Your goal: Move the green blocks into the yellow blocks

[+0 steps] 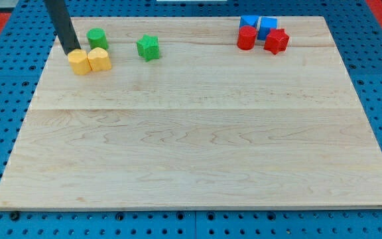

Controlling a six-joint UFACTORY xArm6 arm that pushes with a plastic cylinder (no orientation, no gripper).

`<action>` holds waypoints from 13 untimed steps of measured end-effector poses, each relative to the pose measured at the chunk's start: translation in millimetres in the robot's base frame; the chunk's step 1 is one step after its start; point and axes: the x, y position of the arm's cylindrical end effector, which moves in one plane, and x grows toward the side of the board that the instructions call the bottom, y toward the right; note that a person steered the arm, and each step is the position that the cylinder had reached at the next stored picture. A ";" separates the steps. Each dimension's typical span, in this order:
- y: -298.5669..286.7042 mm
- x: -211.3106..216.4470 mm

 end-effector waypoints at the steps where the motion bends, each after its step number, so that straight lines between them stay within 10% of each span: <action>1: 11.4 37.6; 5: 8.9 -96.4; 9: 33.8 10.3; 13: 66.4 -24.8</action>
